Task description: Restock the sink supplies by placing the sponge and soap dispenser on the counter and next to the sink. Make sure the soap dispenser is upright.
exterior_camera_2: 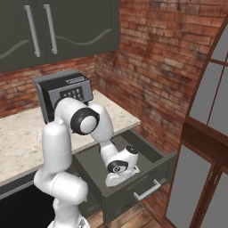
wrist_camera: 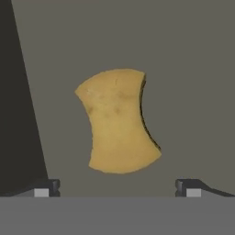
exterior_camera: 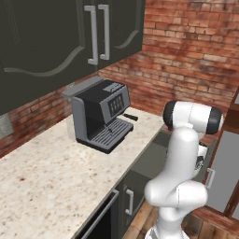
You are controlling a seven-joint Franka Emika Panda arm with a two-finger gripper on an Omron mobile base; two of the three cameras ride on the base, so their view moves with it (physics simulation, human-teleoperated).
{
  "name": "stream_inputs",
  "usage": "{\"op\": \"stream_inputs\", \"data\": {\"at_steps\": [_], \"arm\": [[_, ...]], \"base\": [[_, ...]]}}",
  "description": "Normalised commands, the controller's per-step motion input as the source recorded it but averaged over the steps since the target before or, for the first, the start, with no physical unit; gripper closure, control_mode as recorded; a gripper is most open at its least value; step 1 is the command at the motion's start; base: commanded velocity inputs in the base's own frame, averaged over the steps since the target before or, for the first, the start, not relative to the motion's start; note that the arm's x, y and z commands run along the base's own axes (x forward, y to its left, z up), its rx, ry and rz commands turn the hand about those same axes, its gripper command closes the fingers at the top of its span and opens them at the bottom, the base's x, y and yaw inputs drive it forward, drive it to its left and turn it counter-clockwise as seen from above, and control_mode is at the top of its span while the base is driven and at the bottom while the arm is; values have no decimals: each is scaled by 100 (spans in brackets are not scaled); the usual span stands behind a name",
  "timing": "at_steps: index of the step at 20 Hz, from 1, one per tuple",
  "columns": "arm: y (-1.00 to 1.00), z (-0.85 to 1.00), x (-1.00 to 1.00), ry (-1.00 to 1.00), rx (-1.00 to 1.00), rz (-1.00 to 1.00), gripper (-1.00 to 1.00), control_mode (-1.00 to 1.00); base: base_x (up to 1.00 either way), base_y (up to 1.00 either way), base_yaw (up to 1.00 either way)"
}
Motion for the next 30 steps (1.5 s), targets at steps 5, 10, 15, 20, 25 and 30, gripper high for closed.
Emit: {"op": "stream_inputs", "data": {"at_steps": [5, 10, 15, 20, 25, 30], "arm": [[10, 3, 29, 0, 0, -1, -100, -100], [25, 0, 38, 0, 0, 0, -100, -100], [9, -2, 5, 0, 0, 0, -100, -100], [0, -4, -25, 0, 0, 0, -100, -100], [6, -4, -18, 0, 0, 0, -100, -100], [13, -27, -1, 0, 0, 0, -100, -100]], "base": [[0, 0, 0], [0, 0, 0], [0, 0, 0], [0, 0, 0], [0, 0, 0], [0, 0, 0]]}}
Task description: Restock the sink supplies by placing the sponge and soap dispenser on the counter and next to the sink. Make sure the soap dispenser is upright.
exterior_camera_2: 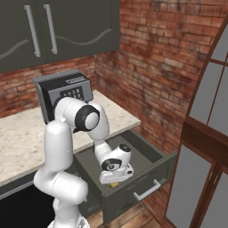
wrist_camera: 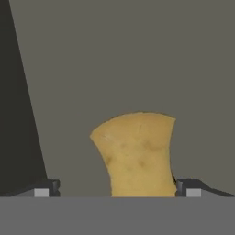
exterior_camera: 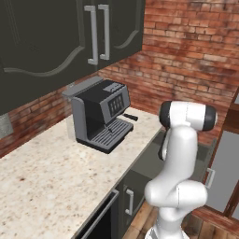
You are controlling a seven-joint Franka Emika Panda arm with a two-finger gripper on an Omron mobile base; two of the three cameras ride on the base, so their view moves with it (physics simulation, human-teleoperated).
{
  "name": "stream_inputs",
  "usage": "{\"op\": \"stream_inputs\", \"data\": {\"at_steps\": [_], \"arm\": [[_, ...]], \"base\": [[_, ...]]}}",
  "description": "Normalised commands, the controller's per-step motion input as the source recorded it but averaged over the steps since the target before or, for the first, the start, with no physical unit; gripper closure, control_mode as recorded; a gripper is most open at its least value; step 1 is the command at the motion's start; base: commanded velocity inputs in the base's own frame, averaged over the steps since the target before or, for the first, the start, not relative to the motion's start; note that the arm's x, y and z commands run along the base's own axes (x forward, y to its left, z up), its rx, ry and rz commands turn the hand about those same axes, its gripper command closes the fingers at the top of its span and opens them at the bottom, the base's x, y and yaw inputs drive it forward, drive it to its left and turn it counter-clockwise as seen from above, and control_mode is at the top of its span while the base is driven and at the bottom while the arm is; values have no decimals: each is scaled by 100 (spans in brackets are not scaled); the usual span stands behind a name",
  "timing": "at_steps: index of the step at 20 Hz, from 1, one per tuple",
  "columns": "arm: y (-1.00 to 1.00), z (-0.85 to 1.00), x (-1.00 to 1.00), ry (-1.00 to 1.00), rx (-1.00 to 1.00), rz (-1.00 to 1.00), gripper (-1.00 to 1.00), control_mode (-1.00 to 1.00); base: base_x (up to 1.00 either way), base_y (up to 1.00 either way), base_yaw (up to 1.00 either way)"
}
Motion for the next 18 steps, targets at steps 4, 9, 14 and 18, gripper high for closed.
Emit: {"op": "stream_inputs", "data": {"at_steps": [4, 9, 14, 18], "arm": [[4, -26, 0, 0, 0, 0, -100, -100], [0, -11, 0, -1, 0, 0, -100, -100], [0, 0, 0, -8, 0, 0, -100, -100], [6, -10, 0, -5, 0, 0, -100, -100]], "base": [[0, 0, 0], [0, 0, 0], [0, 0, 0], [0, 0, 0]]}}
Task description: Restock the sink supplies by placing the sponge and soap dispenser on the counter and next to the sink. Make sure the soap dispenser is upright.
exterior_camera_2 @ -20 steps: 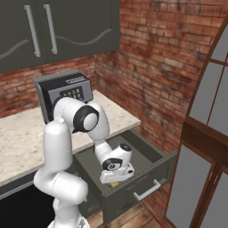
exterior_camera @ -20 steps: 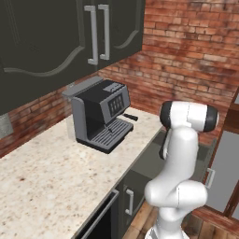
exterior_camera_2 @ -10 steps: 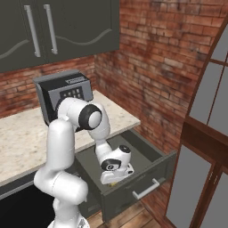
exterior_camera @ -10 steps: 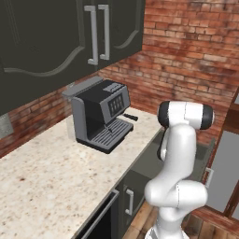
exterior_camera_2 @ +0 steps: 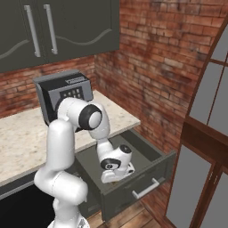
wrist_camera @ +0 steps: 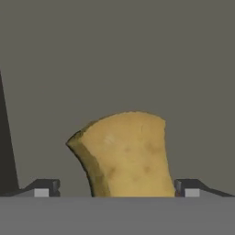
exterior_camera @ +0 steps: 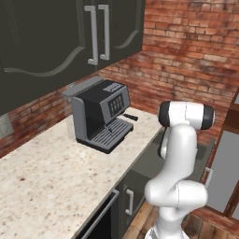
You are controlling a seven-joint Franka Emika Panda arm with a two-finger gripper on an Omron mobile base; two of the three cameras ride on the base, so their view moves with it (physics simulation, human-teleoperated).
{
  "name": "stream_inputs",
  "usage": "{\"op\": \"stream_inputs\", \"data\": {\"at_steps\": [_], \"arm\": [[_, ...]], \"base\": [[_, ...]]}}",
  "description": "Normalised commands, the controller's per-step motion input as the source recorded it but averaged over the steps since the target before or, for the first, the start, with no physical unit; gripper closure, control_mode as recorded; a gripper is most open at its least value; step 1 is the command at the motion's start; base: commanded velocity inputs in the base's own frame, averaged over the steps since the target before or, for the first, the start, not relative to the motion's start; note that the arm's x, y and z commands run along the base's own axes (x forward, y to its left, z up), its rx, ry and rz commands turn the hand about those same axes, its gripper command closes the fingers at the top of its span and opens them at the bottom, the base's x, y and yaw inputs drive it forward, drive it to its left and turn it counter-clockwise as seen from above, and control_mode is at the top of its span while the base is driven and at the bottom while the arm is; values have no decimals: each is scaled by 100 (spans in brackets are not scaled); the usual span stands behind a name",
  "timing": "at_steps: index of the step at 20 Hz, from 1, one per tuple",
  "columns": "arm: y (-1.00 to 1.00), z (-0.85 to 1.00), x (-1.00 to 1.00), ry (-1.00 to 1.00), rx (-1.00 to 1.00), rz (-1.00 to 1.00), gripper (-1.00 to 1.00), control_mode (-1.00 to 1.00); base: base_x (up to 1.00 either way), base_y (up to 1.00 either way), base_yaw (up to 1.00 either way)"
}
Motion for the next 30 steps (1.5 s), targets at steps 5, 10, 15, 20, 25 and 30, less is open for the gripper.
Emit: {"op": "stream_inputs", "data": {"at_steps": [5, 10, 15, 20, 25, 30], "arm": [[19, -37, 0, 0, 0, 0, -100, -100], [15, -41, 0, 0, -1, 0, -100, -100], [0, -10, -7, 0, 0, -1, 100, -100], [0, 2, 0, 0, 0, 0, 100, -100], [0, 51, -9, 0, 0, 0, 100, -100], [0, 100, -43, -10, 0, 0, 100, -100]], "base": [[0, 0, 0], [0, 0, 0], [0, 0, 0], [0, 0, 0], [0, 0, 0], [0, 0, 0]]}}
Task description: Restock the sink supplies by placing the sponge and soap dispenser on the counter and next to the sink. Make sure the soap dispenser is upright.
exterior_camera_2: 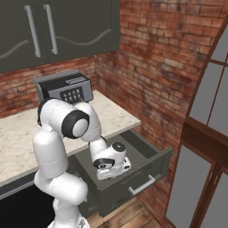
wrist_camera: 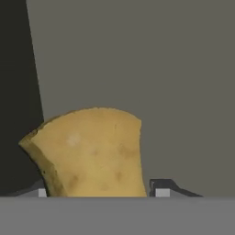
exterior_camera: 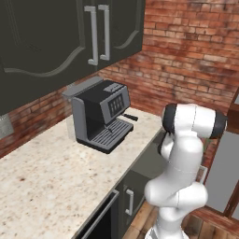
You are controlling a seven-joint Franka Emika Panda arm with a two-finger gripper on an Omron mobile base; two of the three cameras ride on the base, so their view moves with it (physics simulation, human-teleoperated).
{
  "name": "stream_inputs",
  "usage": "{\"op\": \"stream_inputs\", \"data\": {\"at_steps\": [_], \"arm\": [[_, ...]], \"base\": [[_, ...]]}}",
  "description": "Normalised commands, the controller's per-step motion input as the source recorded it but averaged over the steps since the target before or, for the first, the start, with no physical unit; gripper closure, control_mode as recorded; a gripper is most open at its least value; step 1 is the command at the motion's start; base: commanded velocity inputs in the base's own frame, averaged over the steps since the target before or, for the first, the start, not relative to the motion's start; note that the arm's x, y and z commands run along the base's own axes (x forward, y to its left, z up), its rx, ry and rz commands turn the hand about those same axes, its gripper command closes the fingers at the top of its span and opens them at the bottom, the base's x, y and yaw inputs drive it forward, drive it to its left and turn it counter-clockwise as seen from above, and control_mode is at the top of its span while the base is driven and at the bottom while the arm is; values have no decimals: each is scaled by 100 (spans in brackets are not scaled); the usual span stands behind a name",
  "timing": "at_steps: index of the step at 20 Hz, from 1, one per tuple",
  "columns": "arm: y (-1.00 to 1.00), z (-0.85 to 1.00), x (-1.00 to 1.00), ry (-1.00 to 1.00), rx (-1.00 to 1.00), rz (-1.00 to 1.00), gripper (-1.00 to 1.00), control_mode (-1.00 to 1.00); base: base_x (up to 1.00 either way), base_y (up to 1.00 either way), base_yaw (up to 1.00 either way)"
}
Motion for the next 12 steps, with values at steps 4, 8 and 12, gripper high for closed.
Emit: {"op": "stream_inputs", "data": {"at_steps": [4, 8, 12], "arm": [[0, 100, -60, -5, 0, 0, 100, -100], [15, 100, -52, -4, 0, 0, 100, -100], [20, 100, -37, -1, 0, 0, 100, -100]], "base": [[0, 0, 0], [0, 0, 0], [0, 0, 0]]}}
